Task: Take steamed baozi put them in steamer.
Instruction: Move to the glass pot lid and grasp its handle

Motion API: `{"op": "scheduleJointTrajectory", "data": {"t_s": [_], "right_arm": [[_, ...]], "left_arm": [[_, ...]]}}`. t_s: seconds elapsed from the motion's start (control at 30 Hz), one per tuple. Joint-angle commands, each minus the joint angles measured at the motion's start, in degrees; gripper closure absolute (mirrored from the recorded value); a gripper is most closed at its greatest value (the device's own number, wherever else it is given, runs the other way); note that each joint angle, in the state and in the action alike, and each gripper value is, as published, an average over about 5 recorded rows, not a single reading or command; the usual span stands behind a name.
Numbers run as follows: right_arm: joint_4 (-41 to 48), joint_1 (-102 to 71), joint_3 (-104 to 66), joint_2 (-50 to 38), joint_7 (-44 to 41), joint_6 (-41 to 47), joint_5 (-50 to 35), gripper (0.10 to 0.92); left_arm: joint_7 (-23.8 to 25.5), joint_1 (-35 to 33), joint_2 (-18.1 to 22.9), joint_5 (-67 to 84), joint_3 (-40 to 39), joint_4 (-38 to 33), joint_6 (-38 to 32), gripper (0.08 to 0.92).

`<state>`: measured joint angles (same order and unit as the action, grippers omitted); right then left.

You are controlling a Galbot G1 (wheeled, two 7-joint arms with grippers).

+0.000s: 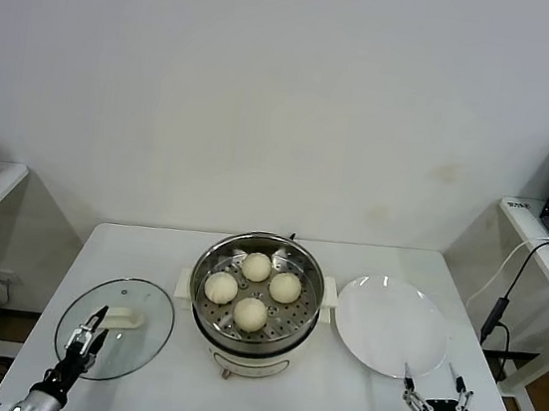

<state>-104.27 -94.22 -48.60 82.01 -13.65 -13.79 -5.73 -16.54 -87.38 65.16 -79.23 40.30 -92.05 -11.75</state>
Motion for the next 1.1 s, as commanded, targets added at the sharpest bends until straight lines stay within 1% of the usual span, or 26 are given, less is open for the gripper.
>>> {"op": "scheduleJointTrajectory", "data": {"t_s": [0.03,0.4,0.87,0.97,1.1], "right_arm": [[0.29,-0.81,-0.03,0.58,-0.12,0.3,0.41,0.203],[1.16,-0.54,0.99,0.87,-0.17,-0.27,1.36,0.203],[1.14,-0.77,1.24,0.76,-0.19,-0.55,1.97,0.203],[1.14,-0.75,1.32,0.76,-0.23,-0.62,2.01,0.203],[1.03,-0.69,1.56,0.8,-0.27,-0.66,2.09,0.203]], "left_arm": [[0.71,9.08,-1.53,-3.25,-3.01,7.93,0.18,0.177],[0.55,13.06,-2.16,-1.49,-3.91,11.52,0.45,0.177],[0.82,16.96,-1.49,-1.01,-5.0,15.59,0.63,0.181],[1.27,16.92,-1.61,-0.44,-5.13,16.17,0.67,0.229],[1.54,16.78,-1.65,0.54,-5.22,17.03,0.59,0.346]]}}
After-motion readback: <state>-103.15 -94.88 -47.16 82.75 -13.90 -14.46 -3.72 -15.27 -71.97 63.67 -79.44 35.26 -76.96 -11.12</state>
